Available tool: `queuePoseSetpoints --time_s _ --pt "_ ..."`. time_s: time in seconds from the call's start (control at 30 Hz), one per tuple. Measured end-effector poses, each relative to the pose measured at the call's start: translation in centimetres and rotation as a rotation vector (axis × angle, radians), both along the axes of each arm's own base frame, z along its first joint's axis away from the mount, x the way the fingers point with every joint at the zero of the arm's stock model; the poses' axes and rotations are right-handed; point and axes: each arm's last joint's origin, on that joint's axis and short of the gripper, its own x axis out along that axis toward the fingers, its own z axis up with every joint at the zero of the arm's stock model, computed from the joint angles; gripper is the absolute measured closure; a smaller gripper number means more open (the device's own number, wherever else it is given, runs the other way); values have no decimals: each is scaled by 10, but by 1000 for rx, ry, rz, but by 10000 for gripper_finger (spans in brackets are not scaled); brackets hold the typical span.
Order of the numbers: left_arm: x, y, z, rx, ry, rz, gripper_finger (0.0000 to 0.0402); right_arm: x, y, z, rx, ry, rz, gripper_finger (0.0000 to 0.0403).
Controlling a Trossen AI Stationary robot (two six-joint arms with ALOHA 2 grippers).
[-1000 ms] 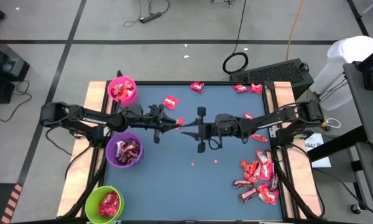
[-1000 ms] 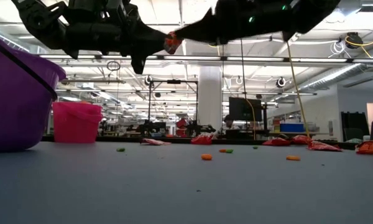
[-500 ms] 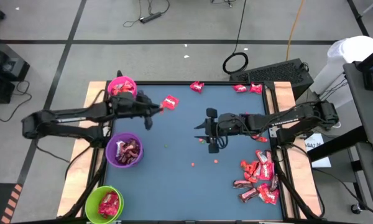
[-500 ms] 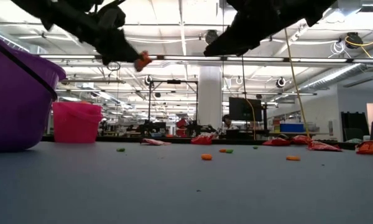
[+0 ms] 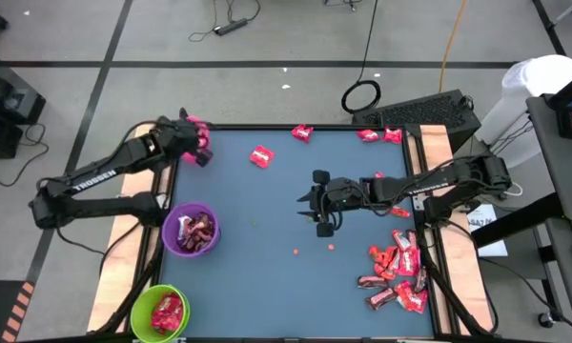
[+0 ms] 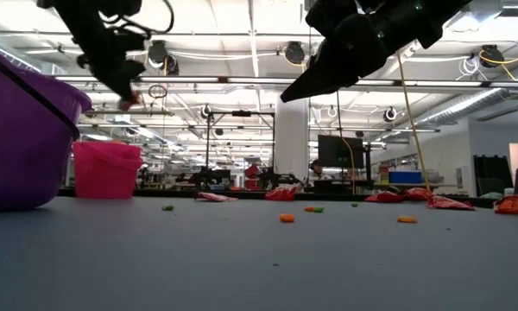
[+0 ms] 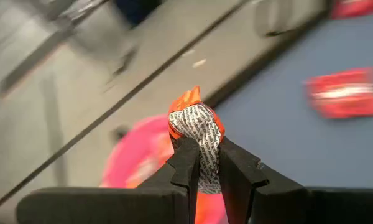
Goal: Organize candy in baskets
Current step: Put the orange chocolate into the pink bucket
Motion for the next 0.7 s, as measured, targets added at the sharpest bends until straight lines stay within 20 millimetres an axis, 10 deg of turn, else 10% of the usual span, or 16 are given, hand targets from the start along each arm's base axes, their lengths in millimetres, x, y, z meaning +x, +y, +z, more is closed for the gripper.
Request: queuePoseSetpoints --time_s 0.27,0.7 --pt "-24 40 -15 -63 66 265 347 0 0 0 -20 1 11 253" --pt "-5 67 -53 -213 265 233 343 0 0 0 12 5 -9 253"
